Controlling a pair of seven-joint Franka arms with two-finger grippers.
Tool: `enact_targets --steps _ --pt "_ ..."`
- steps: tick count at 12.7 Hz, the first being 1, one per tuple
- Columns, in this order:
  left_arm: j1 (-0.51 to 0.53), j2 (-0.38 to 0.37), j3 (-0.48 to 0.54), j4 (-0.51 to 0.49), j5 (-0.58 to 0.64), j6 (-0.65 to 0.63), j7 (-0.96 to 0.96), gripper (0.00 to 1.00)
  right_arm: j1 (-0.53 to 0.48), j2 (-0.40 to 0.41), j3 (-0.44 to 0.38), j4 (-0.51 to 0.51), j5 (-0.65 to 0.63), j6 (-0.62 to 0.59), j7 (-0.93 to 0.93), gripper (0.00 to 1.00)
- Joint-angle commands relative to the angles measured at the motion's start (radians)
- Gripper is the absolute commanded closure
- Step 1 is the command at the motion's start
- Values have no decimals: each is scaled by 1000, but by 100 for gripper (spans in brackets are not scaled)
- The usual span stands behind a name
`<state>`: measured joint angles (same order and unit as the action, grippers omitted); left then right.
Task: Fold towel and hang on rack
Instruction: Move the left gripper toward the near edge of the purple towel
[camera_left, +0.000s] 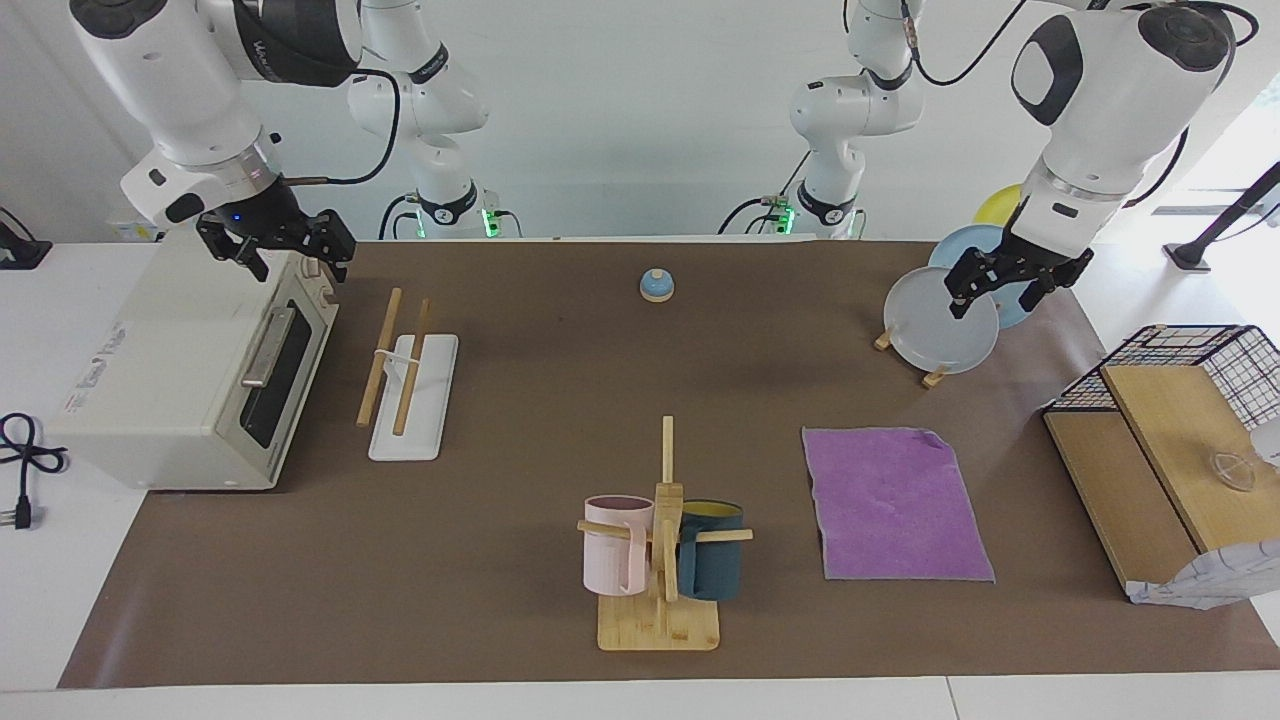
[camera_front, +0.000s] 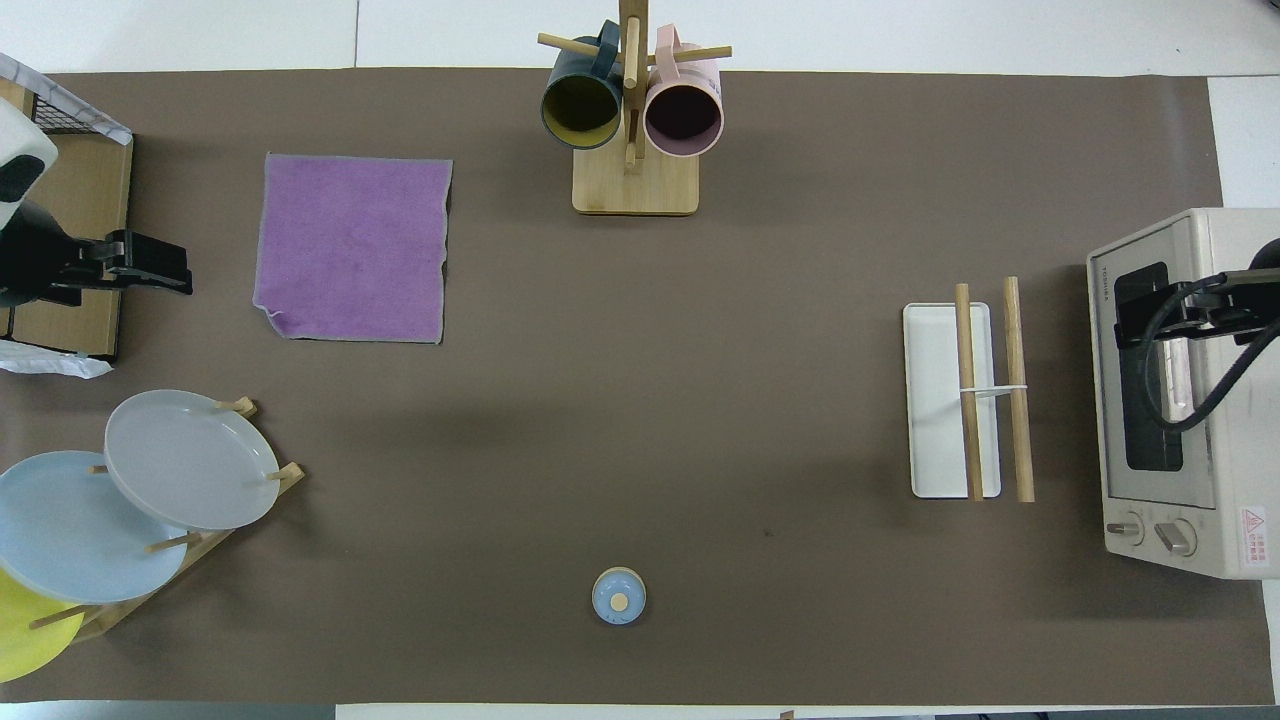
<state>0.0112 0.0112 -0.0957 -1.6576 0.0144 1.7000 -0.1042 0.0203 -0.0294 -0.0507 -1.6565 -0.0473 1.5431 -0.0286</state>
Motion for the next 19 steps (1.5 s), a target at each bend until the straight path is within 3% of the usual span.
enact_targets --steps 1,7,10,12,16,19 --pt "9 -17 -3 -5 4 -13 -9 0 -10 -9 5 -2 -8 -12 -17 0" --pt "-1 -43 1 -53 4 4 -21 0 -10 -9 5 -2 -8 -12 -17 0" --pt "19 -34 4 -114 -17 88 -29 0 -10 -9 5 -2 -8 -11 -17 0" --pt "24 15 5 -178 -25 197 -31 0 -10 -9 5 -2 -8 -11 -17 0" --pt "90 186 4 -206 -40 364 -32 0 -10 -9 5 -2 -8 -11 -17 0" --pt "92 204 4 -326 -48 564 -43 2 -10 -9 5 -2 -8 -12 -17 0"
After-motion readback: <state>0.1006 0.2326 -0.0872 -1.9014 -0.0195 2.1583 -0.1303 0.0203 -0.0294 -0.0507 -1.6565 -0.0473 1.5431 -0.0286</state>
